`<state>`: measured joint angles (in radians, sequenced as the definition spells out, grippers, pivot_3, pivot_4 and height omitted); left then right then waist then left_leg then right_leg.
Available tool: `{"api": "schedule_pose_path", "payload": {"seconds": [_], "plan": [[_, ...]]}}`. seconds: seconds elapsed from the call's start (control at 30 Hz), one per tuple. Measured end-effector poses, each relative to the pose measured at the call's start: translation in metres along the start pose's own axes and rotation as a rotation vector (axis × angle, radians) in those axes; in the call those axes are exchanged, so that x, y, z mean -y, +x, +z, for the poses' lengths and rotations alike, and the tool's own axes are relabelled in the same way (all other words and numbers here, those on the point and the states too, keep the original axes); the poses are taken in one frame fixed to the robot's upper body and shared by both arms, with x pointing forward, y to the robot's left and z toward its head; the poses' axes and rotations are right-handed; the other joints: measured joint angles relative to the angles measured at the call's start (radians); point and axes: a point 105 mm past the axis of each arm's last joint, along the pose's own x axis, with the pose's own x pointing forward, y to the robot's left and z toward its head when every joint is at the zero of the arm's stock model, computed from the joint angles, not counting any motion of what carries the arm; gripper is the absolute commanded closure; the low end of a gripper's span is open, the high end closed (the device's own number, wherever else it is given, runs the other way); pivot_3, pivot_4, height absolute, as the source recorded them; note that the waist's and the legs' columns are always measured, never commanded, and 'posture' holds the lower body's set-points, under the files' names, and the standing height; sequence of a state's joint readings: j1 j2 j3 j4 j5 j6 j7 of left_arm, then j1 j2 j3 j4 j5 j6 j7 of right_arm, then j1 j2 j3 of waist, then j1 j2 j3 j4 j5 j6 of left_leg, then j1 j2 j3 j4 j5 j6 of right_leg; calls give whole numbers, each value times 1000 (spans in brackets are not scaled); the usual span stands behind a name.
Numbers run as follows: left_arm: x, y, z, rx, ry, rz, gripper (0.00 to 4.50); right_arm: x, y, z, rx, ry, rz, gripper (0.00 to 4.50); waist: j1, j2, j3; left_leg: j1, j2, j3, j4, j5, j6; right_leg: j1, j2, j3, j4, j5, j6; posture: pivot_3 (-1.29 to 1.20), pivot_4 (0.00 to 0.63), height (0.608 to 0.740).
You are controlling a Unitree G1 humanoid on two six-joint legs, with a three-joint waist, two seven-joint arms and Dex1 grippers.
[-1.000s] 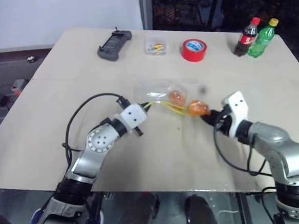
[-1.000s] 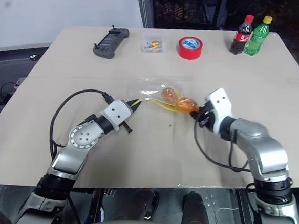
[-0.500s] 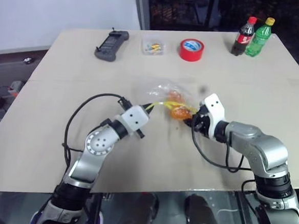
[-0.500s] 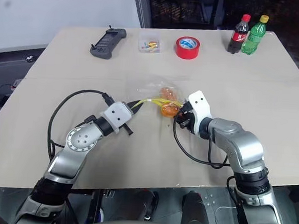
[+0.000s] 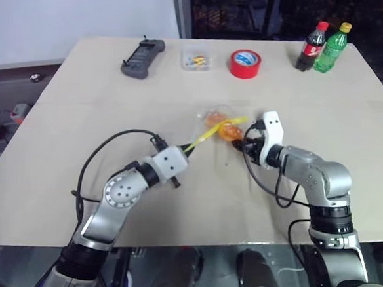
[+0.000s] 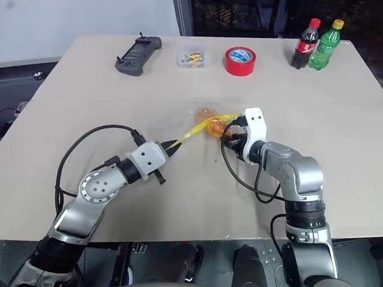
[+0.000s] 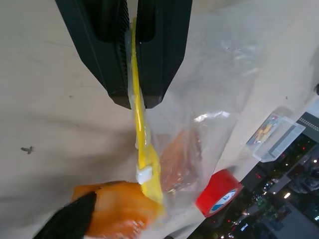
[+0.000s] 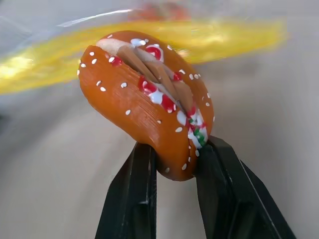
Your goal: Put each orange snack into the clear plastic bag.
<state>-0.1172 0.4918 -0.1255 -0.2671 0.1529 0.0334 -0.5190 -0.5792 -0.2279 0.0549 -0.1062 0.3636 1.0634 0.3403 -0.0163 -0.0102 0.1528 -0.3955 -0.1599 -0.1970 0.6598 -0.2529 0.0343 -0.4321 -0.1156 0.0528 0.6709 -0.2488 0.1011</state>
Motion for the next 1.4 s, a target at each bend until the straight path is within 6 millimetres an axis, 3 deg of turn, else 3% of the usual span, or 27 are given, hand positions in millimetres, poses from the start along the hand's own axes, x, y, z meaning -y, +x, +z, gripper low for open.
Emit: {"api": "schedule_pose_path", "payload": {"seconds": [0.1, 0.23, 0.43, 0.5, 0.67, 0.8, 0.97, 1.07, 1.3, 1.4], "plan": [[0, 0, 0, 2, -3, -2, 4500, -7, 7, 2, 18, -16, -11, 3380, -7, 0, 0, 0, 1, 0, 0, 0, 0, 0, 0, 0, 0, 0, 0, 0, 150, 740], [2, 1, 2, 11, -28, -8, 4500, -27, 15, 12, 78, 105, 54, 3380, -18, 0, 0, 0, 0, 0, 0, 0, 0, 0, 0, 0, 1, 0, 0, 0, 150, 740], [1, -1, 0, 4, -39, -15, 4500, -4, 6, 22, 110, 142, -38, 3380, -19, 0, 0, 0, 0, 0, 0, 0, 0, -1, 0, 0, 1, 0, 0, 0, 150, 740], [1, -1, 0, 3, -40, -16, 4500, -6, 7, 21, 113, 184, -40, 3380, -25, 1, 0, 0, 1, 0, 0, 0, 0, -1, 1, 1, 1, 0, 0, 0, 150, 740], [1, -1, 0, 3, -41, -17, 4500, -33, 10, 23, 115, 268, 47, 3380, -27, 1, 0, 0, 1, 1, -1, 0, 0, -2, 1, 2, 2, 0, 0, 0, 150, 740], [2, 0, 2, 6, -64, -14, 4500, -40, 12, 16, 86, 264, 52, 3380, -22, 1, -1, 0, 0, 0, -1, 0, 0, -1, 0, 1, 2, 0, 0, 0, 150, 740], [0, 1, 4, 8, -145, -3, 4500, -15, 7, -4, 13, -71, -122, 3380, -21, 1, -1, 0, -1, 0, -1, 0, 0, -1, 0, 1, 2, 0, 0, 0, 150, 740], [-4, 1, 6, 12, -187, 12, 4500, -5, 4, -3, 47, -248, -195, 3380, -28, 1, -1, 0, 1, 1, -1, 0, 0, -2, 1, 1, 2, 0, 0, 0, 150, 740], [-5, 0, 9, 18, -202, 7, 4500, -15, 8, 9, 134, -406, -197, 3380, -22, 1, -1, 0, 0, 1, -1, 0, 0, -1, 1, 2, 2, 0, 0, 0, 150, 740], [-5, 0, 9, 16, -206, 5, 4500, -22, 12, 10, 151, -328, -168, 3380, -22, 1, -1, 0, 1, 1, -1, 0, 0, -1, 1, 2, 2, 0, 0, 0, 150, 740]]}}
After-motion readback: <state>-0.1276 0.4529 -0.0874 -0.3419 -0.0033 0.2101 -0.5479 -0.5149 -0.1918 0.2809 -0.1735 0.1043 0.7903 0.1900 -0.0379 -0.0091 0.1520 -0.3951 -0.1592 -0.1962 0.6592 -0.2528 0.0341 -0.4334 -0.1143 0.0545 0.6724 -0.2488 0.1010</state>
